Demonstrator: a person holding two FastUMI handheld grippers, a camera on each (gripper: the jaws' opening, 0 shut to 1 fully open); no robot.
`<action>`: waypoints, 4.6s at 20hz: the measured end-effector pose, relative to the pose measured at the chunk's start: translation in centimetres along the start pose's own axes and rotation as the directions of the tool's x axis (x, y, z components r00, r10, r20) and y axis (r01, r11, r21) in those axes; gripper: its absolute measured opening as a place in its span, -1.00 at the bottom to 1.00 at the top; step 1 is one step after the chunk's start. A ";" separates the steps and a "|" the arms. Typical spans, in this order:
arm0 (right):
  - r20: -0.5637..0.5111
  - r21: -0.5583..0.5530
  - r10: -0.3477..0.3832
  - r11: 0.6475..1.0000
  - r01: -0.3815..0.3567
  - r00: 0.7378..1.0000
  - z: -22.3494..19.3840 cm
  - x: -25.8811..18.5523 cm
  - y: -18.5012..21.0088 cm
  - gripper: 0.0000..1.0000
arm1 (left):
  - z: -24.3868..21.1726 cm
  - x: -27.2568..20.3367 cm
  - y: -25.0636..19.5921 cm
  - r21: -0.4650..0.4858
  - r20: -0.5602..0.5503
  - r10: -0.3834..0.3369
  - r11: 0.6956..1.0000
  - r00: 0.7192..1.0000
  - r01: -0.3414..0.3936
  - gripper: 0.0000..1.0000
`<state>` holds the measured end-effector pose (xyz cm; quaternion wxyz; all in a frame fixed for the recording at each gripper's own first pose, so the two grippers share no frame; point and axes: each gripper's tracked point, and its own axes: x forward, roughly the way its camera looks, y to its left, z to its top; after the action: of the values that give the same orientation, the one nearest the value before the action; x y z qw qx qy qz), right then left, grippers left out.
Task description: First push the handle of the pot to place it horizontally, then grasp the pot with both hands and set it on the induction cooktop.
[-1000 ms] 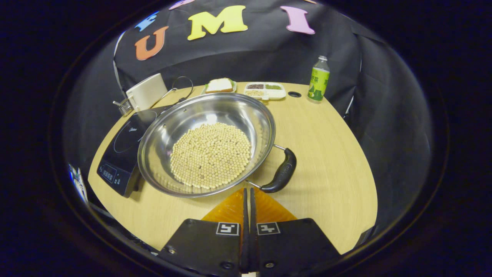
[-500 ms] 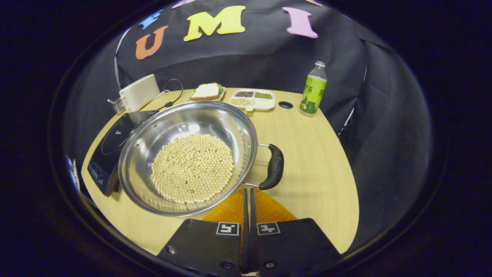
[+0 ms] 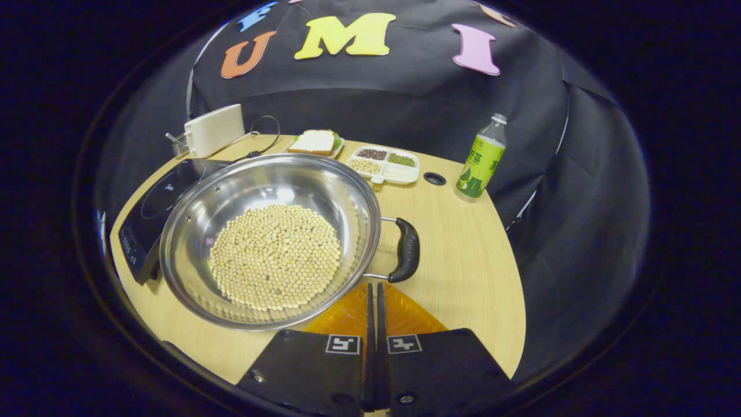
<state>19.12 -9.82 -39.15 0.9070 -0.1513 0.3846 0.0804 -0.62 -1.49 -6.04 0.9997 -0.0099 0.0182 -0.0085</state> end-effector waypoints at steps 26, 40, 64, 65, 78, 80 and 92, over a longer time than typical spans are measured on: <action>0.239 0.108 -0.122 0.989 0.099 0.963 3.1 -4.5 -0.9 0.42 | -16.1 15.2 -9.9 -0.086 -0.313 -0.159 0.987 0.936 0.138 0.93; 0.178 0.202 -0.061 0.979 0.024 0.982 5.4 1.7 -1.0 0.94 | -28.8 22.7 -12.4 -0.104 -0.586 -0.167 0.986 0.793 0.131 0.93; 0.031 0.353 -0.034 0.935 0.021 0.999 3.4 6.0 1.2 0.36 | -32.2 23.6 -12.4 -0.088 -0.662 -0.160 0.987 0.732 0.136 0.15; 0.029 0.354 -0.039 0.935 0.026 0.999 3.3 5.7 1.2 0.37 | -32.3 23.4 -12.4 -0.087 -0.660 -0.163 0.986 0.733 0.141 0.15; 0.086 0.348 -0.102 0.935 0.066 0.991 5.1 -2.5 3.6 0.32 | -27.0 19.4 -10.0 -0.127 -0.601 -0.192 0.981 0.776 0.145 0.10; 0.096 0.342 -0.106 0.937 0.067 0.990 5.6 -3.5 4.9 0.32 | -26.5 18.8 -8.6 -0.132 -0.590 -0.190 0.981 0.785 0.139 0.09; 0.124 0.280 -0.026 0.960 -0.010 0.992 10.9 -3.7 16.0 0.34 | -23.8 18.0 2.8 -0.114 -0.563 -0.097 0.993 0.821 0.039 0.09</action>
<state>19.73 8.82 -32.69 0.9421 -0.0179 0.3335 0.0310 16.52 0.55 -30.48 0.9465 -0.0561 0.3146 -0.0458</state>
